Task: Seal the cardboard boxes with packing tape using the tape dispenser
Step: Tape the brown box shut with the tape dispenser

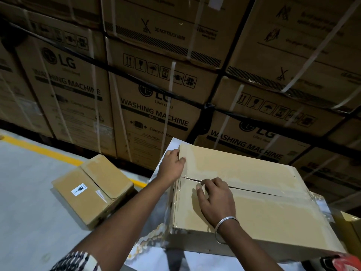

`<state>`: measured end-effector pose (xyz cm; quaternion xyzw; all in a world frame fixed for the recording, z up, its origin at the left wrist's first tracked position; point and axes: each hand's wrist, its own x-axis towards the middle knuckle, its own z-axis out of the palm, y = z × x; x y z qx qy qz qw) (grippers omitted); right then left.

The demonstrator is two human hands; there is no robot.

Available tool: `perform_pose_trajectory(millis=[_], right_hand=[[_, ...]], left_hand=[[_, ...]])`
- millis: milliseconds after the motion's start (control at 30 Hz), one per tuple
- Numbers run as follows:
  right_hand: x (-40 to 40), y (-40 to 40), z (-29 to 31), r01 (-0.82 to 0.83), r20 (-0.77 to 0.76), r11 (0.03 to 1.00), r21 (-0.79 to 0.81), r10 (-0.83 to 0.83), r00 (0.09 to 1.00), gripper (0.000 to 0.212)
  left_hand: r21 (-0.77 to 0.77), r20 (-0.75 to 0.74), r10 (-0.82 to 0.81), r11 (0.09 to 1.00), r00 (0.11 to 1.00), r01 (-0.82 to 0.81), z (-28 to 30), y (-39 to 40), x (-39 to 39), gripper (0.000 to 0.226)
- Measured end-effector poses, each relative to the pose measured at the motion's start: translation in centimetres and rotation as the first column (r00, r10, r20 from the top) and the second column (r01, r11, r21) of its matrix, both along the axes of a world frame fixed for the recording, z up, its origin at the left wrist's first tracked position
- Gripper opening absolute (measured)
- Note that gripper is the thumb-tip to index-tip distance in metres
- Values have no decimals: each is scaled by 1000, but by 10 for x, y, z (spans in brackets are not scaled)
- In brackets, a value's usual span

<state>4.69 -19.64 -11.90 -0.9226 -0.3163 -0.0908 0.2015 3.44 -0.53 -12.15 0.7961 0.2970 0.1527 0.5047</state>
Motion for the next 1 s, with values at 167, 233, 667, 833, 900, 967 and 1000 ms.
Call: perform_pose_trajectory(millis=[167,233,667,833,900,967,1000], right_hand=[[2,0,-3,-8,8,1000,13,8,1000,41],[3,0,-4,-9,5,1000,14,9,1000,40],[4,0,-6,-15,7,1000,22,15,1000,34],[4,0,-4,-24,18,999,41,24,1000,35],[2,-2,-2,-24,35,997,69,22,999,33],[0,-3,-1,-22,52,995,102,17,998,31],[-1,-3,0,-18,58,994,112,12,998,31]], left_hand=[[47,52,106,993,993,-109,-4,15,13,27],[36,44,138,990,989,-140,-2,21,20,27],[28,-16,221,975,975,-221,-4,32,47,27],[-63,34,162,985,986,-159,-8,38,52,15],[-158,43,177,973,983,-168,-10,40,53,24],[-189,42,163,970,986,-152,-12,42,53,26],[-207,38,148,969,988,-137,-13,43,53,25]])
